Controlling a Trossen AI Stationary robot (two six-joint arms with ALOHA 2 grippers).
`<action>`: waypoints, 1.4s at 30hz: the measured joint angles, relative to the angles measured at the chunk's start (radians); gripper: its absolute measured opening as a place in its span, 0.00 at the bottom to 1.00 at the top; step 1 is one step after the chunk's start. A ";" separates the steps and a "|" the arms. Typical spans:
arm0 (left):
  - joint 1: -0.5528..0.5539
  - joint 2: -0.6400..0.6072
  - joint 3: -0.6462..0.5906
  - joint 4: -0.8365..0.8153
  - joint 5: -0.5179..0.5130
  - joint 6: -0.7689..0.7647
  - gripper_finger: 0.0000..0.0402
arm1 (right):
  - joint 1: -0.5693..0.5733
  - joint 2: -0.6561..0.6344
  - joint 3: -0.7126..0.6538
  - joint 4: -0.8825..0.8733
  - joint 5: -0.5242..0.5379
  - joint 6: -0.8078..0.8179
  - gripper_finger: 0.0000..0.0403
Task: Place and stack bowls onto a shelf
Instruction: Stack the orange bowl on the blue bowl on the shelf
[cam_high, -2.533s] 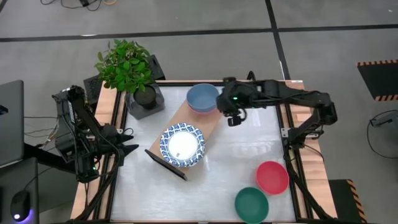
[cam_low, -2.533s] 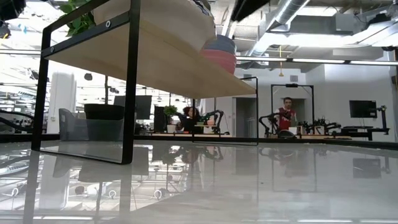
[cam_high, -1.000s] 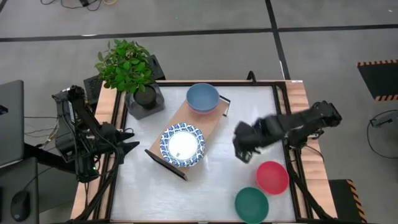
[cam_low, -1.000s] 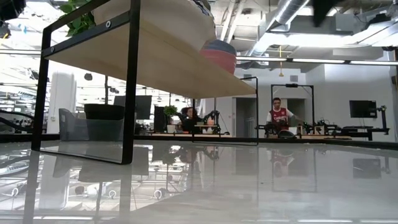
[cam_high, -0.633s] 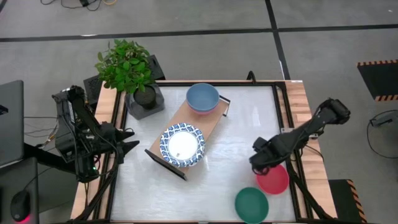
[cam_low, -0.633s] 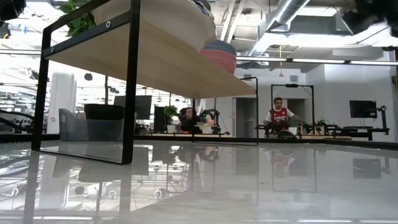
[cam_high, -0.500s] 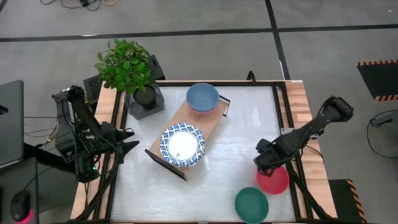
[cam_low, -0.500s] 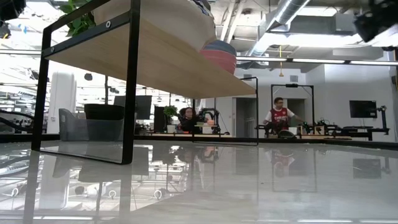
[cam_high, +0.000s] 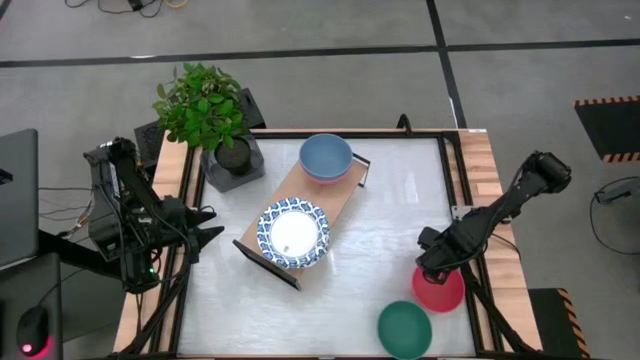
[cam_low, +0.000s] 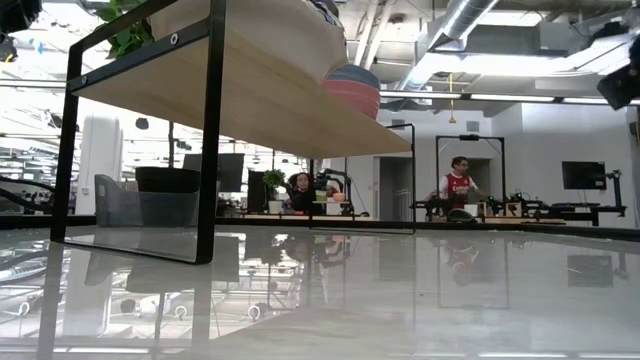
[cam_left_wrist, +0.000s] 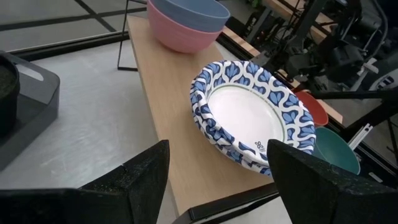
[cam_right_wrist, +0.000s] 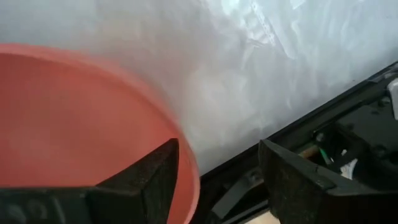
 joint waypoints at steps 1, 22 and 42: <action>0.000 0.000 0.000 0.000 0.000 0.000 0.63 | 0.000 0.000 -0.013 0.009 0.000 0.000 0.62; 0.017 0.000 0.000 -0.020 0.000 0.000 0.63 | -0.093 -0.023 -0.061 0.021 0.019 -0.069 0.07; 0.087 0.000 0.000 -0.020 0.103 0.043 0.63 | -0.628 -0.081 0.550 -0.078 0.142 -0.391 0.07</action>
